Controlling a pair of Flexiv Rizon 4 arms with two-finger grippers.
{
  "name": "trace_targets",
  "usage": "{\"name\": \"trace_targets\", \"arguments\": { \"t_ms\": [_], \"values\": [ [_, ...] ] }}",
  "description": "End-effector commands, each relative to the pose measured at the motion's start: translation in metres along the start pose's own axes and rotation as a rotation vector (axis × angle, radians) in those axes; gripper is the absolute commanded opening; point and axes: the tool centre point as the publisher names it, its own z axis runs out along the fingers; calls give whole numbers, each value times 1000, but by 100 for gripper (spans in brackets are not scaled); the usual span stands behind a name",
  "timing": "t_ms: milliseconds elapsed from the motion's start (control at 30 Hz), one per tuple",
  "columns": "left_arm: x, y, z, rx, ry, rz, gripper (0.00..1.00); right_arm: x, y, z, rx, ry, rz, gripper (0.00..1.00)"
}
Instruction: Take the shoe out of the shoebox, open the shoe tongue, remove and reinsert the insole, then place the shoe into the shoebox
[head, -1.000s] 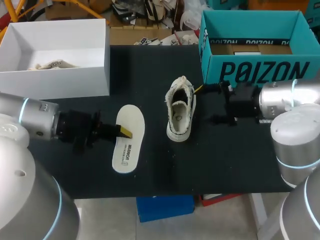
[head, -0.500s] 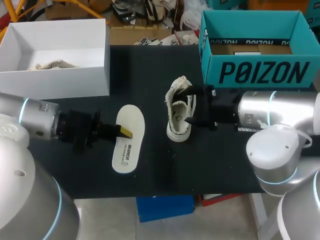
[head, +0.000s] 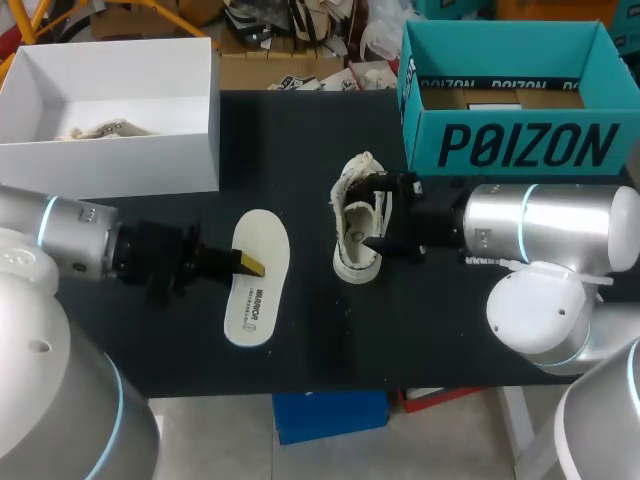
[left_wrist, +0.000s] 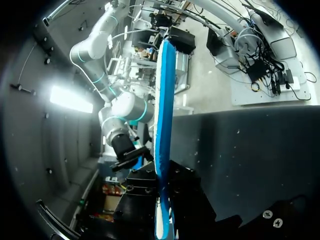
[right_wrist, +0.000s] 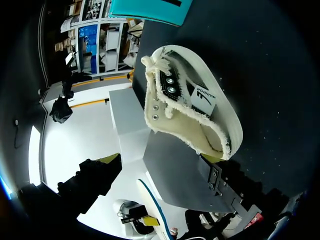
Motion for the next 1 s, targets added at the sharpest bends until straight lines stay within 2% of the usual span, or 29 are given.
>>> {"name": "trace_targets", "arguments": {
  "t_ms": [33,433,1000],
  "values": [
    [-1,-1,-1,-1,5,1,0,10,-2,11,-51,-50,6,100],
    [-1,-1,-1,-1,5,1,0,10,2,28,-132,-118,77,100],
    [-1,-1,-1,-1,5,1,0,8,9,40,-255,-143,110,100]
  ]
}}
